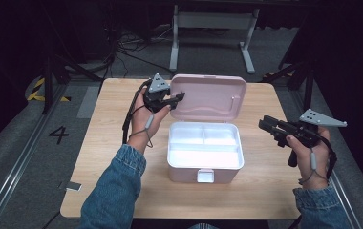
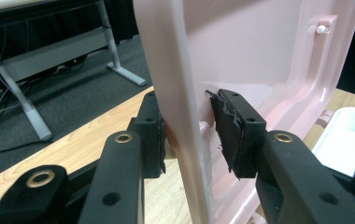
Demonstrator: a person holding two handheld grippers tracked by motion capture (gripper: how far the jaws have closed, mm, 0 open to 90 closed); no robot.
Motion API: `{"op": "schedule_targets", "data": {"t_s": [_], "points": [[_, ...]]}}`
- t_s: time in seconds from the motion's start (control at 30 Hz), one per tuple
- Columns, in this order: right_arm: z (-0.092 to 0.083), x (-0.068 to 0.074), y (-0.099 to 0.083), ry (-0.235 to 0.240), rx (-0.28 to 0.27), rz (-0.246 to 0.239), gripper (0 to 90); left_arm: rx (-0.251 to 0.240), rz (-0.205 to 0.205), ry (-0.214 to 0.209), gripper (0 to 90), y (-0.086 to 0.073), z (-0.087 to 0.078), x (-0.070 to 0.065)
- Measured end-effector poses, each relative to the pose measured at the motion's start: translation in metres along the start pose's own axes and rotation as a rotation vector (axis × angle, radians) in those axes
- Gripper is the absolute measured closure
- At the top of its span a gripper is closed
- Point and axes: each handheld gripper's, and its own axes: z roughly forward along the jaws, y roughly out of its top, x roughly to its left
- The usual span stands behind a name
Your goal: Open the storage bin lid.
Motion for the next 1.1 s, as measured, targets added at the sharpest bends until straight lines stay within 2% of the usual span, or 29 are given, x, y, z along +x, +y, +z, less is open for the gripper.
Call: {"op": "schedule_targets", "data": {"t_s": [0.17, 0.4, 0.7, 0.93, 1.1], "points": [[0.005, 0.001, -0.004, 0.003, 0.023, 0.005, 65.4, 0.015, -0.01, -0.001, 62.0, -0.001, 0.005, 0.003], [0.007, 0.001, -0.006, 0.006, 0.031, 0.011, 64.0, 0.042, 0.011, 0.006, 55.4, -0.001, 0.015, 0.004], [0.009, -0.001, -0.008, 0.008, 0.039, 0.012, 63.3, 0.05, -0.027, -0.009, 52.1, -0.007, 0.024, 0.011], [0.01, -0.002, -0.009, 0.009, 0.045, 0.016, 62.8, 0.067, -0.02, -0.004, 50.2, -0.009, 0.029, 0.013], [0.012, -0.002, -0.011, 0.01, 0.05, 0.018, 62.6, 0.087, -0.031, -0.005, 49.7, -0.013, 0.032, 0.017]]}}
